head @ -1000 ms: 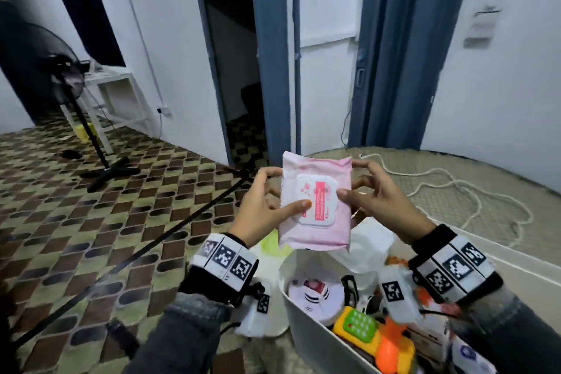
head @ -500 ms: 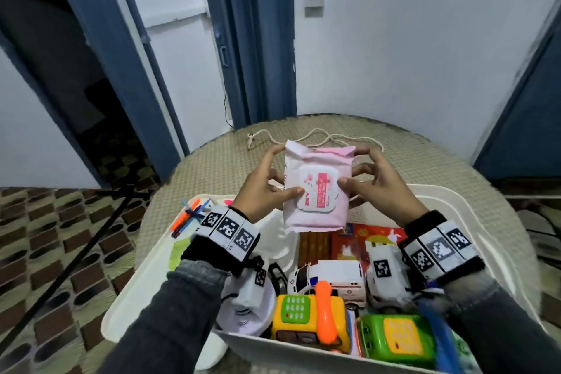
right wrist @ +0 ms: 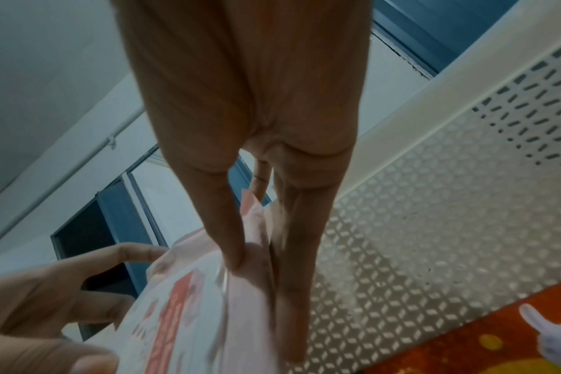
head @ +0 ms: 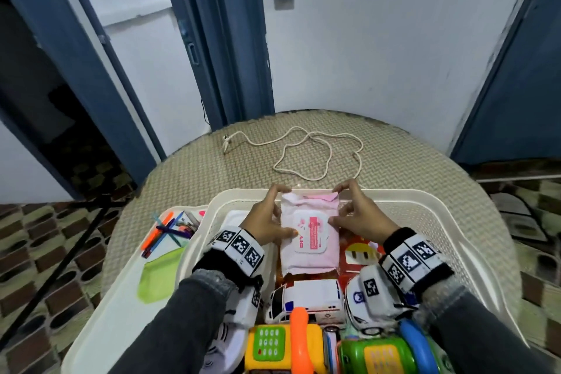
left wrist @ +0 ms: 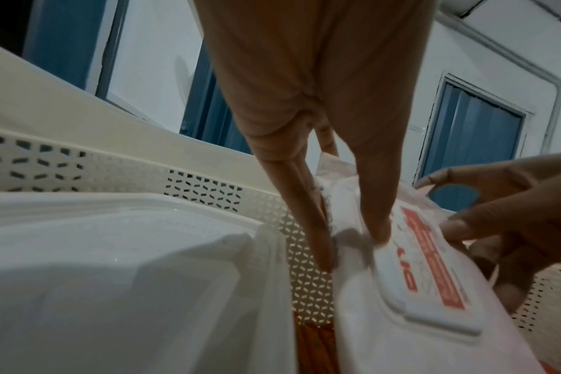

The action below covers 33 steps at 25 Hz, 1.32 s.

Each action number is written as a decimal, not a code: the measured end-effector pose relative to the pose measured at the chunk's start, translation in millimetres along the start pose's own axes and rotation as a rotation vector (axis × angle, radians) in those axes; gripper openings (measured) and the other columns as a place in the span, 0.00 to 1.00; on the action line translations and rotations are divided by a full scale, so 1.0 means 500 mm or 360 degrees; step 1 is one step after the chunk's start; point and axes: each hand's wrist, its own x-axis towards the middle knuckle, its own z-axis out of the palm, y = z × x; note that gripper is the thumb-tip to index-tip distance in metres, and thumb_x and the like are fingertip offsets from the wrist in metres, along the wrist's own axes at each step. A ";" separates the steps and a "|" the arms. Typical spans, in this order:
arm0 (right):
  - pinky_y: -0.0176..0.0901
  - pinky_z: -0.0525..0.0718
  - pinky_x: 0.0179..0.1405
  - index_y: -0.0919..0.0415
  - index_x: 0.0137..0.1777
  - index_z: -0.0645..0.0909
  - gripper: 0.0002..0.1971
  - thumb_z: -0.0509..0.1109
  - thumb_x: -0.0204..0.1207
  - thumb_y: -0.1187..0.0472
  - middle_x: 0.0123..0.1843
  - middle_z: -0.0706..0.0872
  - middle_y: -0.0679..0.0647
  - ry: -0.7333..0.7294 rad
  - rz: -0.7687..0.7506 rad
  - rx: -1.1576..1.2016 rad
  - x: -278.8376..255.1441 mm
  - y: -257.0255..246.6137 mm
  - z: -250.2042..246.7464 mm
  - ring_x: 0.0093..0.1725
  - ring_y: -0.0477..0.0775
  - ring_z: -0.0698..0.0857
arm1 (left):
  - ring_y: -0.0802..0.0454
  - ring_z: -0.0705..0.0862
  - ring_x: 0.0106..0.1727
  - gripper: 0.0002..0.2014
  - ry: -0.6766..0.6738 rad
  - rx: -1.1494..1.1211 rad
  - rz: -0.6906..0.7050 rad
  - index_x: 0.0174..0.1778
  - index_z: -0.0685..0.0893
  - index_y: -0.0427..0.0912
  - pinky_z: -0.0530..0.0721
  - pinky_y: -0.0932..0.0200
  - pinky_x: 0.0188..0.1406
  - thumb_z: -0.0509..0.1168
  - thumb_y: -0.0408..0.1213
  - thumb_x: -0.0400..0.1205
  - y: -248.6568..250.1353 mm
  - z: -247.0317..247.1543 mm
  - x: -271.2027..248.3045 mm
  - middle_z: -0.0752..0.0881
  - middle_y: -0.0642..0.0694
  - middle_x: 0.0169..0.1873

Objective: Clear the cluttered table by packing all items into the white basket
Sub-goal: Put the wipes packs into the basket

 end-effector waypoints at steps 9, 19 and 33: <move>0.52 0.90 0.39 0.64 0.61 0.79 0.17 0.74 0.72 0.72 0.39 0.89 0.62 -0.0143 0.0229 -0.0071 0.032 0.028 -0.006 0.38 0.65 0.89 | 0.48 0.79 0.55 0.40 -0.0210 0.0538 -0.0094 0.76 0.72 0.48 0.79 0.58 0.61 0.80 0.34 0.67 -0.012 0.008 0.026 0.77 0.42 0.55; 0.36 0.80 0.57 0.55 0.66 0.82 0.23 0.78 0.70 0.61 0.62 0.86 0.47 -0.0767 0.0004 -0.0899 0.058 -0.014 0.015 0.55 0.44 0.82 | 0.52 0.61 0.79 0.31 -0.0507 0.1273 -0.0104 0.72 0.77 0.54 0.55 0.43 0.72 0.75 0.51 0.72 -0.018 0.027 0.037 0.72 0.54 0.75; 0.37 0.81 0.60 0.56 0.62 0.84 0.16 0.75 0.74 0.61 0.57 0.88 0.51 -0.0575 -0.0043 -0.0724 0.078 -0.034 0.023 0.56 0.47 0.85 | 0.51 0.75 0.71 0.22 -0.0258 0.0651 -0.0058 0.68 0.81 0.50 0.67 0.60 0.69 0.71 0.47 0.77 0.027 -0.017 0.000 0.80 0.50 0.68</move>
